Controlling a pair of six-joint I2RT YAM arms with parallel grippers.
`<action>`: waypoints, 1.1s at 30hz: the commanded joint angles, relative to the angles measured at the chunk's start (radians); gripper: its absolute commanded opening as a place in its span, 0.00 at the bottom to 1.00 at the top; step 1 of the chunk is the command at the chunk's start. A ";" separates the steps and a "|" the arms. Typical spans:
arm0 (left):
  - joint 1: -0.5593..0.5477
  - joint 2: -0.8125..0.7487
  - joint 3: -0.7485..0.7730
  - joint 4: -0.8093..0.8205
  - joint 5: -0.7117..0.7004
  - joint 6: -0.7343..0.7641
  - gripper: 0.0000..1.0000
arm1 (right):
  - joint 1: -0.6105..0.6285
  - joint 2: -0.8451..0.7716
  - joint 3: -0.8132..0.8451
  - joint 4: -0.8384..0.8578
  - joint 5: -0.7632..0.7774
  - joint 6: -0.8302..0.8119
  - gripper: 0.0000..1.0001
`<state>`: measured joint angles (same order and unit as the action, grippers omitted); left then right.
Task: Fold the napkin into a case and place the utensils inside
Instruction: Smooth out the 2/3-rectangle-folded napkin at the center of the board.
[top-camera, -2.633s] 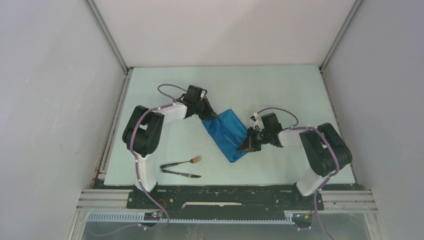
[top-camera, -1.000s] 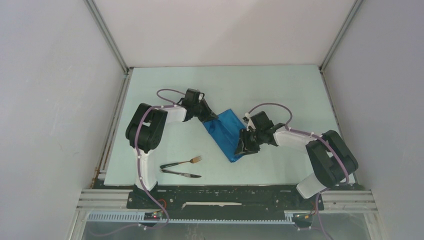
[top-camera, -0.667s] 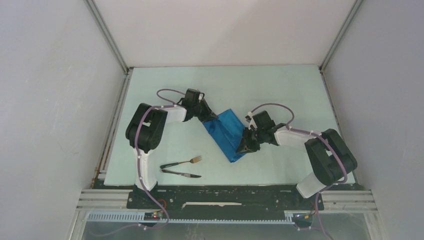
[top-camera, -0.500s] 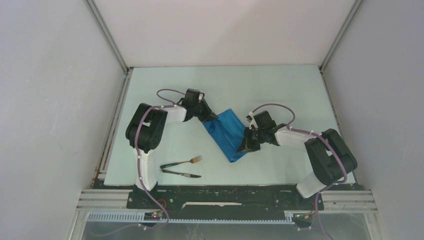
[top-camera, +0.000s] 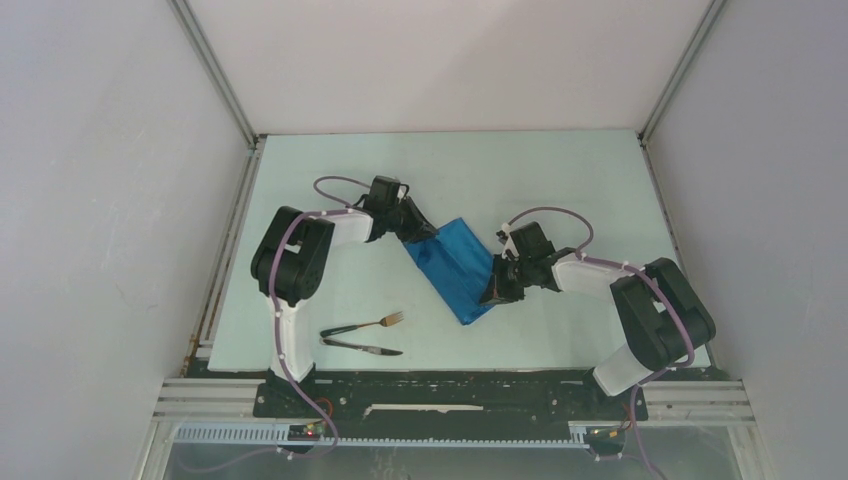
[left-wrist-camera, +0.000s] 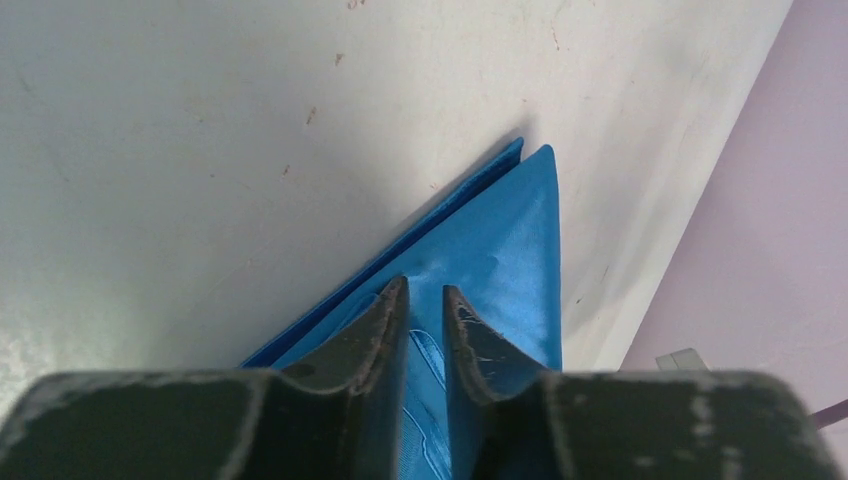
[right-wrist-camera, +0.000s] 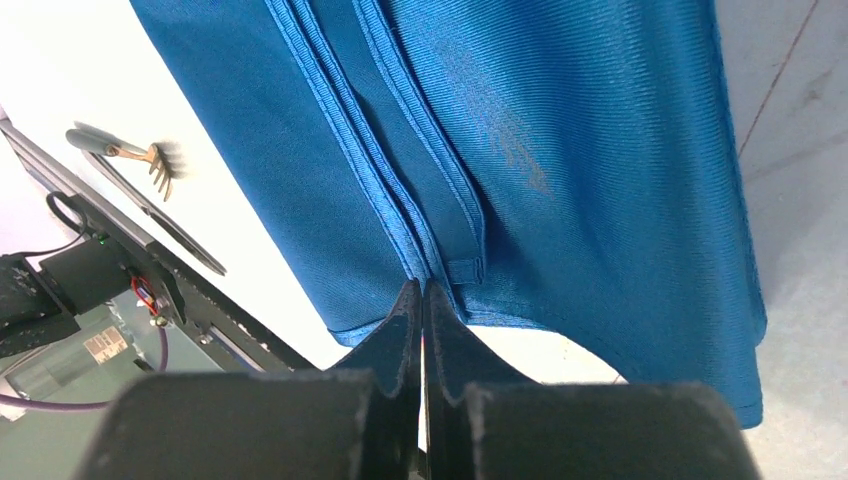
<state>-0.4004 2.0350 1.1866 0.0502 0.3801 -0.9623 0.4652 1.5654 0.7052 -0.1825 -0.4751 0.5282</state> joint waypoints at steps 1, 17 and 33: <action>0.013 -0.092 0.048 -0.015 0.024 0.021 0.29 | -0.006 -0.012 0.003 0.024 0.032 -0.042 0.00; -0.003 -0.216 -0.030 -0.083 0.046 0.050 0.36 | -0.017 -0.015 0.012 0.033 0.106 -0.051 0.00; -0.025 -0.058 -0.058 0.066 0.054 -0.007 0.07 | -0.014 -0.039 0.016 -0.005 0.157 -0.065 0.00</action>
<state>-0.4271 1.9274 1.0855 0.0570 0.4301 -0.9611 0.4522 1.5612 0.7052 -0.1761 -0.3710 0.4965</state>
